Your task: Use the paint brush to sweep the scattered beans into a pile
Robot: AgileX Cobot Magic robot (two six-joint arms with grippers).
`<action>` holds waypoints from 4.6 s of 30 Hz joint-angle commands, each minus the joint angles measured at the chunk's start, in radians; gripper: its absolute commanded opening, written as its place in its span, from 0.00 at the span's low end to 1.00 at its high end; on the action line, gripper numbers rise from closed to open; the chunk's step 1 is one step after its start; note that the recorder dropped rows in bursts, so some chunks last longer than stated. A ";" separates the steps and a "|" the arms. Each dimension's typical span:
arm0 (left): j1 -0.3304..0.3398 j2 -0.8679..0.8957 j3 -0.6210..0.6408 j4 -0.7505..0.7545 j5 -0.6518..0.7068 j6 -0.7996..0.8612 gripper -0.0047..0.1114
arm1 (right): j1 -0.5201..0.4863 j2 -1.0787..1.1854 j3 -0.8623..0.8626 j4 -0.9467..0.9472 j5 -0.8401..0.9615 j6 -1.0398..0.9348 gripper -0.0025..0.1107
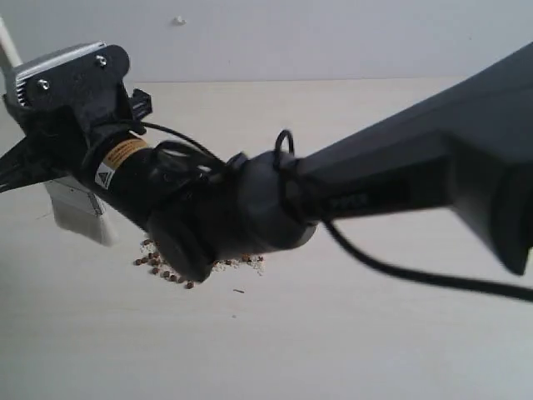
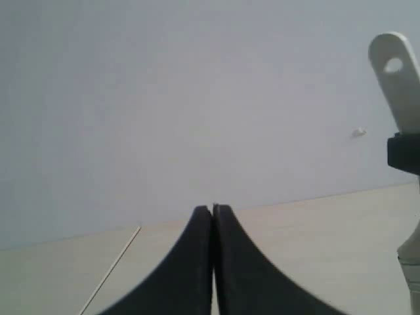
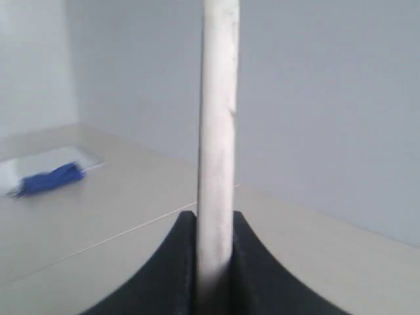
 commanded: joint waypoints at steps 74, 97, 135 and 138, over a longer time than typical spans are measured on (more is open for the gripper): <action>-0.006 -0.005 0.004 0.002 0.009 -0.003 0.04 | 0.181 0.134 0.002 0.865 -0.284 -0.394 0.02; -0.006 -0.005 0.004 0.002 0.009 -0.003 0.04 | 0.173 0.025 0.002 1.048 0.018 -0.769 0.02; -0.006 -0.005 0.004 0.002 0.009 -0.003 0.04 | 0.082 -0.100 0.092 1.112 0.321 -1.154 0.02; -0.006 -0.005 0.004 0.002 0.009 -0.003 0.04 | 0.057 -0.100 0.092 1.063 0.318 -1.145 0.02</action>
